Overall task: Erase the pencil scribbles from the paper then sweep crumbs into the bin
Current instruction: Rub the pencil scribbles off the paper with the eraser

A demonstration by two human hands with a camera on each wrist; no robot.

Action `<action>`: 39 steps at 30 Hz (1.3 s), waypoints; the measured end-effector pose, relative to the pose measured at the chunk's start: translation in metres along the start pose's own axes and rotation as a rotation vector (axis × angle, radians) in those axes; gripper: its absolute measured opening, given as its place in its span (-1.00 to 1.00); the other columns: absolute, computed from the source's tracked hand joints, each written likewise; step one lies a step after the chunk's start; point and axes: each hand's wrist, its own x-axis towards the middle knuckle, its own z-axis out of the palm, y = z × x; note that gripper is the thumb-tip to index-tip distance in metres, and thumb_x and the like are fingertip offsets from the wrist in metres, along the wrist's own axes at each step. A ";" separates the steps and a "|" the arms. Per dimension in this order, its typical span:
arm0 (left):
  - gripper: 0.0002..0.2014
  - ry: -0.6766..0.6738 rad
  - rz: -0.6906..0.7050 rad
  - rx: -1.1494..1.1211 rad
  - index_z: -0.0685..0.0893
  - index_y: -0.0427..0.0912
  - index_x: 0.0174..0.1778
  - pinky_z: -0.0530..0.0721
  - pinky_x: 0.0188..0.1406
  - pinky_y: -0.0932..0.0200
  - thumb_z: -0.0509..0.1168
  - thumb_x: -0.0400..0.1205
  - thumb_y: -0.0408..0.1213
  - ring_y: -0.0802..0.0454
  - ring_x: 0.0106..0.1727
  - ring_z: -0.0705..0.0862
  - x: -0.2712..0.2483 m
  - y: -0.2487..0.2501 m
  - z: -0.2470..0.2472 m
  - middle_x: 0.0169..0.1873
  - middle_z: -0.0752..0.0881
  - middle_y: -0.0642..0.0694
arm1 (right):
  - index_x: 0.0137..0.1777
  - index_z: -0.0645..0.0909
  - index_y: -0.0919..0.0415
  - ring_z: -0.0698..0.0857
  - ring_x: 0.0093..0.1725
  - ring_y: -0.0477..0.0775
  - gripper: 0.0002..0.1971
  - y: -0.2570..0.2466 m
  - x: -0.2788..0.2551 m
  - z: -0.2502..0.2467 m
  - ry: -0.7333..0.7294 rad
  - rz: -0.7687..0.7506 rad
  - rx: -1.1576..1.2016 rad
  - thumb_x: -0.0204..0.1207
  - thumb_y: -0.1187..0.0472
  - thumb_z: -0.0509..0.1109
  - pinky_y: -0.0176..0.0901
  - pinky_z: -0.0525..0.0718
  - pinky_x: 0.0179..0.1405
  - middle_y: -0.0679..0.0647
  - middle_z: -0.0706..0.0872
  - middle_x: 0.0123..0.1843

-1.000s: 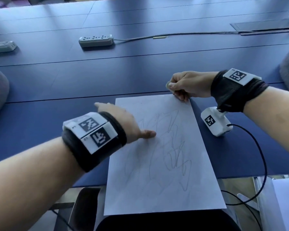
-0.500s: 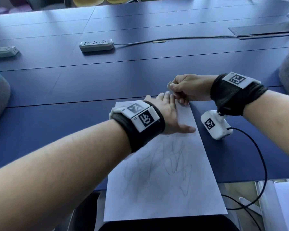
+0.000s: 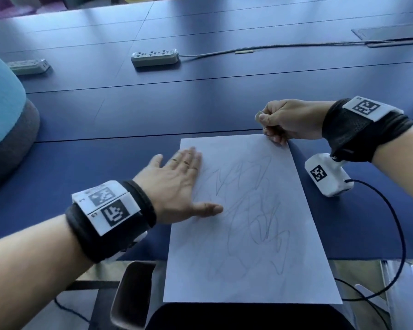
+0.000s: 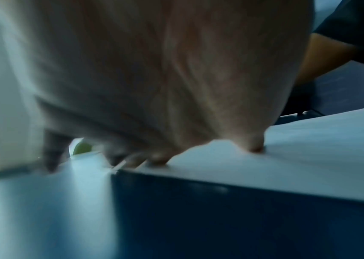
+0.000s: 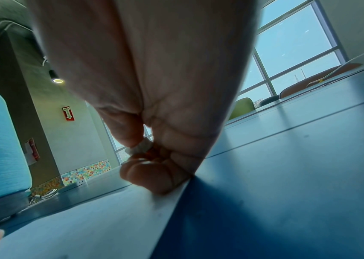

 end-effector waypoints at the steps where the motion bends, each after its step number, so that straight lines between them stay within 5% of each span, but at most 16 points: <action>1: 0.26 -0.007 -0.079 0.013 -0.42 -0.23 0.68 -0.17 0.69 -0.25 -0.39 0.26 0.67 0.03 0.72 -0.35 -0.002 -0.005 -0.001 0.70 -0.38 -0.12 | -0.17 0.32 0.12 0.43 -0.44 0.08 -0.74 0.000 0.000 0.000 0.000 0.000 -0.001 0.81 0.17 0.06 -0.11 0.41 -0.42 0.12 0.42 -0.36; 3: 0.28 -0.014 -0.096 0.061 -0.40 -0.25 0.68 -0.17 0.68 -0.27 -0.43 0.24 0.67 -0.01 0.72 -0.33 -0.006 -0.008 -0.002 0.70 -0.36 -0.16 | -0.16 0.32 0.14 0.43 -0.44 0.07 -0.75 0.000 0.000 0.000 0.009 0.001 -0.007 0.80 0.18 0.06 -0.12 0.42 -0.43 0.11 0.43 -0.37; 6: 0.21 -0.026 0.080 0.076 -0.47 -0.17 0.66 -0.19 0.69 -0.23 -0.39 0.28 0.65 0.06 0.70 -0.39 -0.012 0.001 0.000 0.67 -0.44 -0.12 | -0.16 0.33 0.16 0.45 -0.45 0.07 -0.75 -0.001 -0.001 0.000 0.021 -0.003 -0.020 0.80 0.19 0.07 -0.14 0.45 -0.45 0.10 0.45 -0.37; 10: 0.33 -0.003 -0.179 0.008 -0.32 -0.27 0.71 -0.09 0.68 -0.27 -0.42 0.20 0.69 -0.04 0.75 -0.24 0.004 -0.011 -0.012 0.72 -0.28 -0.19 | -0.13 0.34 0.15 0.45 -0.44 0.07 -0.77 0.001 0.000 0.001 0.024 -0.007 -0.030 0.80 0.20 0.07 -0.13 0.45 -0.44 0.10 0.45 -0.36; 14: 0.22 0.033 0.027 0.032 -0.34 -0.17 0.72 -0.14 0.69 -0.26 -0.34 0.30 0.66 0.06 0.73 -0.28 0.014 -0.003 -0.020 0.72 -0.34 -0.09 | -0.12 0.34 0.16 0.44 -0.43 0.07 -0.78 0.001 0.001 0.000 0.018 -0.019 -0.044 0.80 0.19 0.07 -0.14 0.45 -0.43 0.10 0.45 -0.35; 18: 0.37 -0.016 -0.177 0.018 -0.26 -0.25 0.73 -0.08 0.68 -0.27 -0.31 0.16 0.72 -0.01 0.75 -0.19 0.022 -0.018 -0.022 0.74 -0.22 -0.16 | -0.06 0.38 0.20 0.46 -0.42 0.08 -0.84 0.006 0.003 -0.001 0.017 -0.053 -0.068 0.78 0.21 0.14 -0.11 0.46 -0.41 0.14 0.48 -0.32; 21: 0.27 0.006 -0.021 -0.031 -0.32 0.00 0.73 -0.11 0.70 -0.19 0.02 0.27 0.68 0.10 0.73 -0.29 0.020 -0.038 -0.020 0.72 -0.34 0.01 | -0.08 0.42 0.22 0.48 -0.43 0.09 -0.82 0.008 0.006 -0.005 0.019 -0.055 -0.067 0.75 0.18 0.23 -0.09 0.48 -0.42 0.13 0.52 -0.35; 25: 0.23 0.096 0.111 -0.060 -0.22 0.04 0.75 -0.06 0.71 -0.10 0.11 0.29 0.63 0.22 0.71 -0.26 0.023 -0.046 -0.013 0.70 -0.35 0.14 | -0.06 0.54 0.27 0.54 -0.40 0.13 -0.82 -0.009 0.006 -0.004 -0.011 -0.040 -0.284 0.66 0.15 0.38 -0.08 0.62 -0.40 0.15 0.54 -0.37; 30: 0.26 0.195 0.156 -0.106 0.05 -0.02 0.72 0.28 0.61 0.07 0.22 0.20 0.64 0.15 0.71 0.10 0.033 -0.044 -0.015 0.74 -0.13 0.16 | -0.10 0.71 0.08 0.75 -0.27 0.14 -0.79 -0.051 -0.005 0.047 -0.073 -0.281 -0.746 0.51 -0.06 0.49 -0.03 0.79 -0.28 0.06 0.77 -0.20; 35: 0.21 0.249 0.233 -0.138 -0.04 0.15 0.72 0.30 0.58 0.03 0.09 0.20 0.71 0.24 0.71 0.02 0.036 -0.046 -0.008 0.73 -0.11 0.26 | -0.41 0.61 0.00 0.59 -0.33 0.09 -0.80 -0.067 0.001 0.088 0.038 -0.472 -0.939 0.43 0.10 0.49 -0.03 0.73 -0.19 -0.04 0.65 -0.40; 39: 0.18 0.210 0.231 -0.100 0.07 0.17 0.69 0.26 0.61 -0.03 0.01 0.18 0.73 0.22 0.72 -0.04 0.037 -0.046 -0.007 0.74 -0.09 0.21 | -0.36 0.70 -0.01 0.64 -0.34 0.10 -0.88 -0.065 -0.010 0.107 -0.080 -0.545 -0.949 0.39 0.12 0.51 -0.08 0.70 -0.25 -0.05 0.67 -0.40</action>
